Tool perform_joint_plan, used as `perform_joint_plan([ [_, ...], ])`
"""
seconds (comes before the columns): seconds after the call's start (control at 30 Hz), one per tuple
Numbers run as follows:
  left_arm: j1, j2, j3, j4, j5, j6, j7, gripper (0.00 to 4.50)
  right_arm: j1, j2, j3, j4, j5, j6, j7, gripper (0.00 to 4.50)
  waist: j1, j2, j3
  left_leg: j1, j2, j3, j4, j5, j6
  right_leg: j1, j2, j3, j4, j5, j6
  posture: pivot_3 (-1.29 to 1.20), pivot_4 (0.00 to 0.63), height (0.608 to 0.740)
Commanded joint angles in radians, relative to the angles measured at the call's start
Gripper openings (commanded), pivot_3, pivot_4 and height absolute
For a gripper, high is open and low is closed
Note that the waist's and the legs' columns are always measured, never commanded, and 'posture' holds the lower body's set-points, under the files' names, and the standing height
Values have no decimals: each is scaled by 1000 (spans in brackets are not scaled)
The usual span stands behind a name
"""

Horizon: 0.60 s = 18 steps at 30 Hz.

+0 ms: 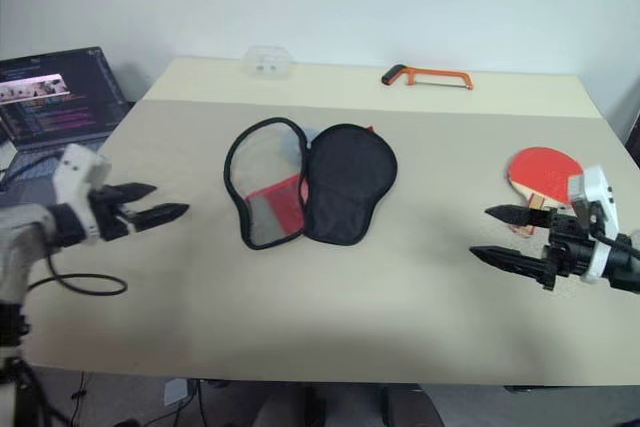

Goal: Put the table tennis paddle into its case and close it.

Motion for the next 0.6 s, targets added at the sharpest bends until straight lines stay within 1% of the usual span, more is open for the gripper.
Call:
perform_joint_plan([
  [0.03,-35,-42,-23,-12,8,56,49,4500,-76,-26,-15,-12,49,18,-13,4478,0,0,0,0,0,0,0,0,0,0,0,0,0,0,0,0,150,740],
  [0.17,-30,-100,-42,-49,-4,118,69,4500,-151,-46,0,9,54,20,-12,4478,0,0,0,0,0,0,-1,0,0,-1,1,0,0,0,0,0,150,740],
  [0.23,-26,-119,-46,-63,0,142,88,4500,-158,-52,3,21,46,12,-8,4478,1,0,0,0,0,-1,-1,0,0,0,1,1,0,0,0,0,150,740],
  [0.3,-26,-158,-45,-61,0,172,129,4500,-161,-51,7,23,44,11,-15,4478,2,0,0,0,0,-2,0,0,0,0,1,1,-1,0,0,0,150,740],
  [0.5,-27,-268,-22,-111,-51,247,184,4500,-154,-50,19,18,39,7,-28,4478,13,0,-1,0,0,-3,1,0,0,2,0,1,0,0,0,0,150,740],
  [0.6,-62,-328,-38,-120,-41,304,265,4500,-161,-47,41,22,26,0,-34,4478,18,0,-1,0,0,-3,2,0,0,3,-1,0,0,0,0,0,150,740],
])
